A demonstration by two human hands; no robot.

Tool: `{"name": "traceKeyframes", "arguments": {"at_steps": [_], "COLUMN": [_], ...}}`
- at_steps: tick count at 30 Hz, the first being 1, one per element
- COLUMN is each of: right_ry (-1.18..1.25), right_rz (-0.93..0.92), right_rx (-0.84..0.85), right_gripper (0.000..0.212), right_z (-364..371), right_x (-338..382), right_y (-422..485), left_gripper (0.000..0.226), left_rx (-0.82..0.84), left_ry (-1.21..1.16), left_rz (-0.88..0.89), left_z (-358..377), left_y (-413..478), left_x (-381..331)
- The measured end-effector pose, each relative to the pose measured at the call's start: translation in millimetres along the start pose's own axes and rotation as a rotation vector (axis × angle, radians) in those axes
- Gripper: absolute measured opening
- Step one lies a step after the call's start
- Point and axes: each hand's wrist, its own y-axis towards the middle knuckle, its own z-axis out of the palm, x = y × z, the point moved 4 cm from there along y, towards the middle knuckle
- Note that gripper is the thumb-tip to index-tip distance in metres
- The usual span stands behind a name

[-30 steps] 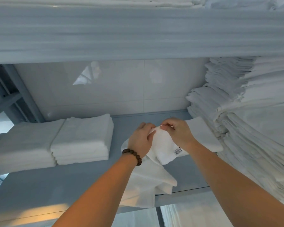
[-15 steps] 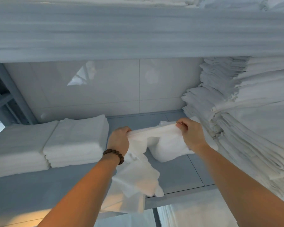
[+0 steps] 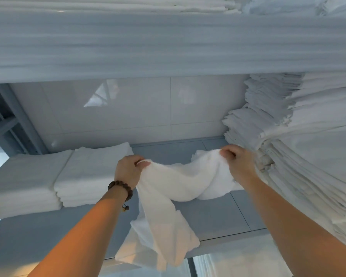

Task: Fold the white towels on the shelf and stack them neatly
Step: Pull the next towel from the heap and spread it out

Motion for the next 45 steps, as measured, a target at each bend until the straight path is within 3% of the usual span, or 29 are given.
{"name": "traceKeyframes", "arguments": {"at_steps": [4,7,12,20,27,31,39,45], "right_ry": [0.05,0.079,0.178,0.175,0.219,0.279,0.178,0.201], "right_rz": [-0.266,-0.311,-0.283,-0.331,-0.31,-0.221,-0.034,0.09], "right_rx": [0.292,0.491,0.498,0.288,0.085,0.028,-0.111,-0.229], "right_gripper": [0.004,0.006,0.008,0.007,0.007,0.012,0.009,0.012], "right_z": [48,81,100,98,72,49,18,10], "right_x": [57,78,83,86,83,72,31,14], "right_y": [-13,-28,-37,-34,-17,-2,4,-1], "left_gripper": [0.015,0.019,0.019,0.017,0.015,0.012,0.012,0.028], "left_rx": [0.069,0.083,0.057,-0.001,0.025,0.057,0.011,0.064], "left_ry": [-0.072,-0.126,-0.17,-0.059,0.139,0.232,0.159,0.312], "left_rz": [0.066,0.079,0.083,0.146,0.004,-0.066,-0.071,-0.046], "left_z": [5,8,3,0,18,21,18,25], "left_y": [-2,-2,-2,-5,-8,-11,-7,-4], "left_x": [-32,-48,-52,-53,-28,-12,-16,-21]}}
